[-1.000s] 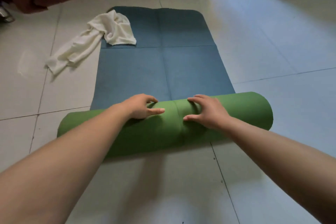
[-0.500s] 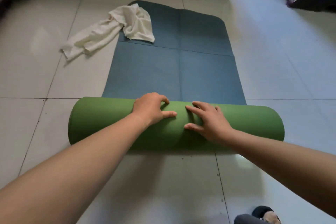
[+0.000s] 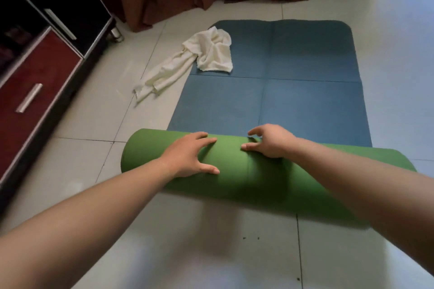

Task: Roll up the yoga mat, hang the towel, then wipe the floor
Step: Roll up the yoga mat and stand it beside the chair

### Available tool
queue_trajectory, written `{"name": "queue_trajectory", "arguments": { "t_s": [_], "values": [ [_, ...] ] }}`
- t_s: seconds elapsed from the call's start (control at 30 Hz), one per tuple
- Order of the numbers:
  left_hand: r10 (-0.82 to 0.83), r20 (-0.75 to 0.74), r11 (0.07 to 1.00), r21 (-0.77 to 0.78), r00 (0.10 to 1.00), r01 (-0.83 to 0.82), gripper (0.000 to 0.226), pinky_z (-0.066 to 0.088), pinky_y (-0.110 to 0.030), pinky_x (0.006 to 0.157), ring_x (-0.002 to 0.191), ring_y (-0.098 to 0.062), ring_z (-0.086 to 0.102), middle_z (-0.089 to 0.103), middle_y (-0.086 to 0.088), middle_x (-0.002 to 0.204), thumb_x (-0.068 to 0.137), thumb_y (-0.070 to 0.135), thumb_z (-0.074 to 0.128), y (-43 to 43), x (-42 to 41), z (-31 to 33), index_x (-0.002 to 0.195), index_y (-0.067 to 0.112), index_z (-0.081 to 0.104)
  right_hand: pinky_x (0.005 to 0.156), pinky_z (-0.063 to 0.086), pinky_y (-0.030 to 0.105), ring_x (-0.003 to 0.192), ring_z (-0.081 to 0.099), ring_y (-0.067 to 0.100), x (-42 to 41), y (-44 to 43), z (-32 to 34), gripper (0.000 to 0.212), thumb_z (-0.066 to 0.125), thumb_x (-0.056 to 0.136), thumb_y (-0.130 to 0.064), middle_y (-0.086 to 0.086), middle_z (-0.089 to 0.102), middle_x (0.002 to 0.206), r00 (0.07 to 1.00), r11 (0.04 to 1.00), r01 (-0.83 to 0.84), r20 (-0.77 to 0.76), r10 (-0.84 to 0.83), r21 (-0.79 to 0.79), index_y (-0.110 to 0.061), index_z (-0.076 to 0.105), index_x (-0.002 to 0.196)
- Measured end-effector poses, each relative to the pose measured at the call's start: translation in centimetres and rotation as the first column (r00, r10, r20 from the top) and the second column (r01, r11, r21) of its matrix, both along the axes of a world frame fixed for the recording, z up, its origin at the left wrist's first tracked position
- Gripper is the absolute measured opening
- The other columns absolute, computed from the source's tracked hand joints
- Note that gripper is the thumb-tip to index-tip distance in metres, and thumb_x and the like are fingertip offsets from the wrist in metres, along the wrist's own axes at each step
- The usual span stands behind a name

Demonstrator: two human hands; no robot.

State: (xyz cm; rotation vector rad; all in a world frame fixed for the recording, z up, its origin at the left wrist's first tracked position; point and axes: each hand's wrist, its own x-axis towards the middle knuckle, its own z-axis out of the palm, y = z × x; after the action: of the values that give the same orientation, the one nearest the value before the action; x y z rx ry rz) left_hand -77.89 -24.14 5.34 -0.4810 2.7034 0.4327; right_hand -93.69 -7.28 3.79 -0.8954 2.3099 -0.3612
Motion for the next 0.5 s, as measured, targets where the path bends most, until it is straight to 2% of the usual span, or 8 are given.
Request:
{"name": "queue_trajectory", "arguments": {
  "t_s": [0.1, 0.2, 0.37, 0.5],
  "values": [
    [0.087, 0.039, 0.996, 0.020, 0.995, -0.088, 0.084, 0.027, -0.030, 0.112, 0.136, -0.015, 0.031, 0.033, 0.003, 0.149, 0.065, 0.058, 0.073, -0.3, -1.9, 0.6, 0.139, 0.034, 0.040, 0.093, 0.043, 0.038, 0.119, 0.049, 0.027, 0.7, 0.3, 0.1, 0.057, 0.056, 0.079, -0.063, 0.005, 0.055, 0.128, 0.990, 0.996, -0.073, -0.124, 0.066, -0.054, -0.025, 0.057, 0.121],
    [0.138, 0.001, 0.990, 0.018, 0.990, -0.138, 0.072, 0.032, -0.028, 0.106, 0.128, -0.016, 0.042, 0.047, 0.000, 0.139, 0.068, 0.054, 0.074, -0.6, -3.7, 0.5, 0.131, 0.028, 0.051, 0.091, 0.041, 0.040, 0.114, 0.048, 0.028, 1.4, 0.6, 0.5, 0.065, 0.056, 0.073, -0.069, 0.006, 0.053, 0.121, 0.956, 0.978, -0.204, -0.227, 0.187, -0.052, -0.021, 0.055, 0.117],
    [0.229, -0.043, 0.971, 0.075, 0.973, -0.225, 0.063, 0.038, -0.029, 0.103, 0.121, -0.015, 0.050, 0.056, 0.003, 0.130, 0.066, 0.053, 0.076, -1.4, -5.3, -0.5, 0.122, 0.028, 0.059, 0.101, 0.033, 0.047, 0.123, 0.038, 0.028, 1.4, -0.1, 0.1, 0.092, 0.063, 0.061, -0.074, 0.006, 0.042, 0.132, 0.938, 0.967, -0.247, -0.232, 0.256, 0.069, -0.018, 0.039, 0.130],
    [0.218, -0.001, 0.972, 0.094, 0.976, -0.217, 0.063, 0.038, -0.030, 0.104, 0.123, -0.016, 0.049, 0.055, 0.002, 0.133, 0.067, 0.054, 0.075, -2.5, -6.9, -1.0, 0.122, 0.028, 0.059, 0.104, 0.034, 0.043, 0.127, 0.038, 0.025, 0.6, 1.1, 0.4, 0.084, 0.057, 0.069, -0.072, 0.004, 0.042, 0.137, 0.950, 0.982, -0.186, -0.253, 0.185, 0.021, -0.019, 0.040, 0.131]
  ]
}}
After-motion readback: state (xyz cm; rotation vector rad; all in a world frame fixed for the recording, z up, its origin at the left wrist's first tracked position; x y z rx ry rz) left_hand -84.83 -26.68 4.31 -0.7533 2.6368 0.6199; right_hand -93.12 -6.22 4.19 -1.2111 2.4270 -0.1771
